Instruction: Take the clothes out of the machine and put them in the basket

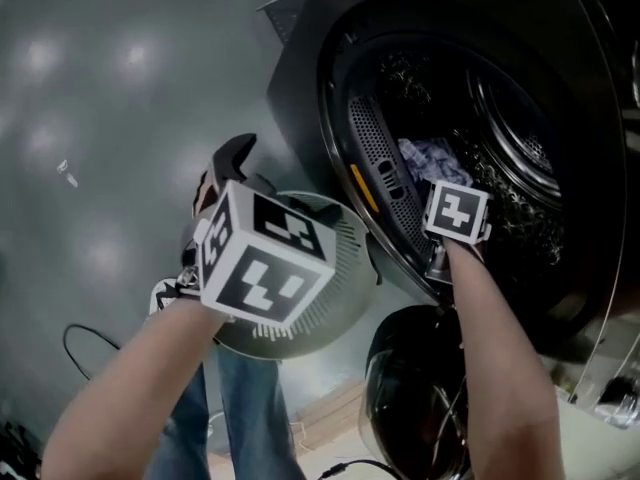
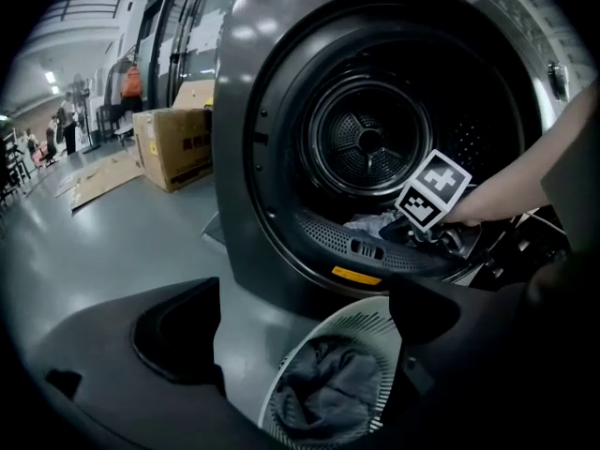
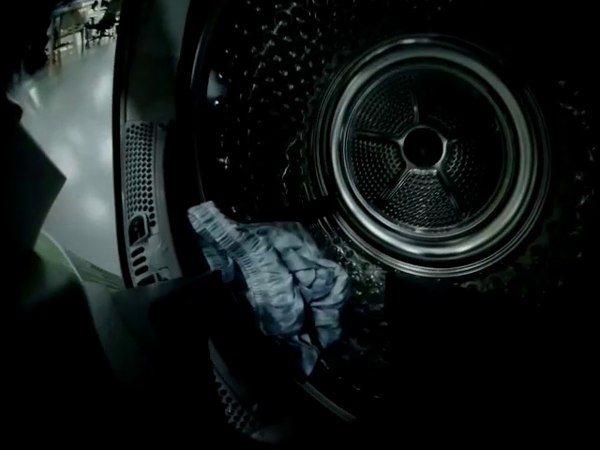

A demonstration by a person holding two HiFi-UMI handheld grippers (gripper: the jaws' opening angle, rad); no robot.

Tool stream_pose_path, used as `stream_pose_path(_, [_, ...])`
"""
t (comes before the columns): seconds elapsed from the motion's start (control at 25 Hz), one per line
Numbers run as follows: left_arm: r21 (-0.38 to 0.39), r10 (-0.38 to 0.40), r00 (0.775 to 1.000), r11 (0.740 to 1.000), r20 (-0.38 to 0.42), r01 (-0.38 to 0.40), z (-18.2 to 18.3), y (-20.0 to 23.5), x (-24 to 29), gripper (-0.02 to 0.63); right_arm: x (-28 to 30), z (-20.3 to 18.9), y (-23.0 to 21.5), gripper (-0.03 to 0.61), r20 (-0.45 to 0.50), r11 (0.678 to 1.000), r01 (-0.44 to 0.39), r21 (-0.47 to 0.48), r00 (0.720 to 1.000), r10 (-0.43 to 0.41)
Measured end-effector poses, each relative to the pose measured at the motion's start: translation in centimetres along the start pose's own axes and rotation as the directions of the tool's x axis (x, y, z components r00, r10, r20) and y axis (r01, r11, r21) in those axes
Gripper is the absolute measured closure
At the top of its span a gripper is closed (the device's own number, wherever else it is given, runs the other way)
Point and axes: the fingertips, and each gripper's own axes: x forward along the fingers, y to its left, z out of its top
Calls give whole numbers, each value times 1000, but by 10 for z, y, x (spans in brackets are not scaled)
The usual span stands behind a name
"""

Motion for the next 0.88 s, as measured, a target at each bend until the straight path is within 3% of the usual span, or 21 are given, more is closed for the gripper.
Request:
stream_pose_path(0.12, [1,-47,999,999,12,47,0,-17,2,48,21,-1,-1,57,-29,999,-38,-5,999,38])
stream_pose_path(0.28, [-23,-82,996,996,20,82,-11,-28,1,48,52,-21,12,56,-156,988,-153,2,976,151])
stream_pose_path(0.48, [-62,-69,997,996,25,71,-25,-22,6,48,85,-39,10,59,-237,984,-173,41,955,177])
stream_pose_path(0.68, [-72,-31,999,997,7,32,-42,-10,11,48,96,-44,22,108,-312,957,-286,39,907,284])
stream_pose_path(0.8, [-94,-15,1000,995,7,15,-45,-6,11,48,97,-47,29,151,-332,945,-324,49,887,321])
stream_pose_path(0.84, [-99,-14,1000,995,6,14,-46,-5,11,48,95,-48,32,231,-339,947,-319,40,887,313])
stream_pose_path(0.88, [-101,-15,1000,995,6,15,-45,-6,10,48,92,-49,35,368,-343,954,-300,20,894,288])
